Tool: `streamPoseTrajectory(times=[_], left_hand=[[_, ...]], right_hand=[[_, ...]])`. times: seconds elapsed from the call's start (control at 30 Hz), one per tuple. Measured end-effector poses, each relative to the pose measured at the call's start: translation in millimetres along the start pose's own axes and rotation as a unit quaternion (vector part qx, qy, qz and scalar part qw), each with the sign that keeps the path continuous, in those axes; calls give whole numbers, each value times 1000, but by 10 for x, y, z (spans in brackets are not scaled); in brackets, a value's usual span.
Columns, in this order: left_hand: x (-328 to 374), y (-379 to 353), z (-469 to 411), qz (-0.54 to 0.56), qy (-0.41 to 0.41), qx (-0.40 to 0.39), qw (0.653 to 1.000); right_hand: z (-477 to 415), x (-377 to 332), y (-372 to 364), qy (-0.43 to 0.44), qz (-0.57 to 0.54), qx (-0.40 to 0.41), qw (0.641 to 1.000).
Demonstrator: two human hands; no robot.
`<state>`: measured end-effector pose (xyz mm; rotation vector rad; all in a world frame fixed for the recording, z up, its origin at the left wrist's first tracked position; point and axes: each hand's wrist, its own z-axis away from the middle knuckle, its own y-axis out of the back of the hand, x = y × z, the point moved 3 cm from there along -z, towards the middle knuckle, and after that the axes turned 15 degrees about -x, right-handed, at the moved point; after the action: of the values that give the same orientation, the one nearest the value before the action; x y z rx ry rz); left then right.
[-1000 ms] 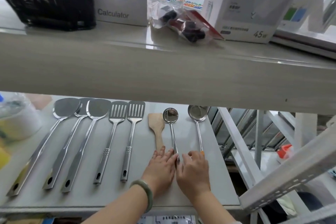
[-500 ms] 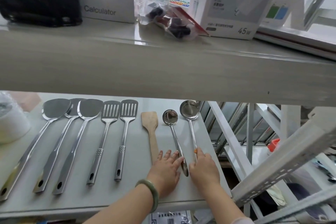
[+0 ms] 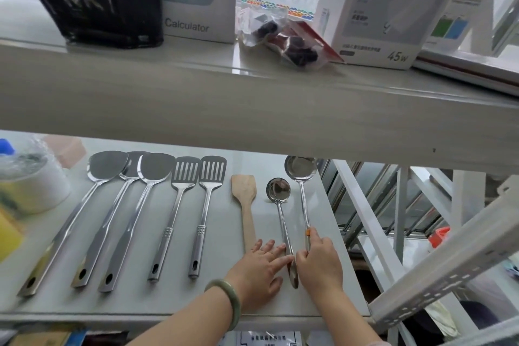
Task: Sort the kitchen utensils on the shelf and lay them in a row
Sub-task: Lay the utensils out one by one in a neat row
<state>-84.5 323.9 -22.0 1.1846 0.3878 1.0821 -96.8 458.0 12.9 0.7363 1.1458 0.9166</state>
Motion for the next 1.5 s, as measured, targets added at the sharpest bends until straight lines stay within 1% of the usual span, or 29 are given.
streamPoseTrajectory(times=[0.3,0.53,0.6,0.7,0.77,0.83,1.03,1.17,1.27,1.37,1.5], left_hand=[[-42,108,-50,-7,-10,-19,1000],[-42,89,-29,-25,-10,-10,1000],[-45,49,6,-22,4,18,1000],[-106,-49,91,20,55,68,996],[-176,-116,140,48,85,72,993],[-224,-129,163,55,98,54,992],[-121,-17,104,42,67,41,996],[-78,12,13,28,50,42,997],[-34,20,-59,23,39,35,998],[43,28,-151,20,28,34,999],[184,81,-299,-3,19,-10,1000]], right_hand=[[5,146,32,-28,21,-7,999],[39,244,60,-44,24,-12,999],[38,253,68,-43,26,-14,999],[31,258,71,-41,27,-15,999],[26,252,69,-41,28,-11,999],[28,235,61,-37,25,-8,999],[13,219,46,-32,39,-3,999],[-2,245,46,-33,15,-8,999],[-5,256,84,-32,7,7,999],[1,210,167,-12,-4,34,999],[4,72,289,32,-4,49,998]])
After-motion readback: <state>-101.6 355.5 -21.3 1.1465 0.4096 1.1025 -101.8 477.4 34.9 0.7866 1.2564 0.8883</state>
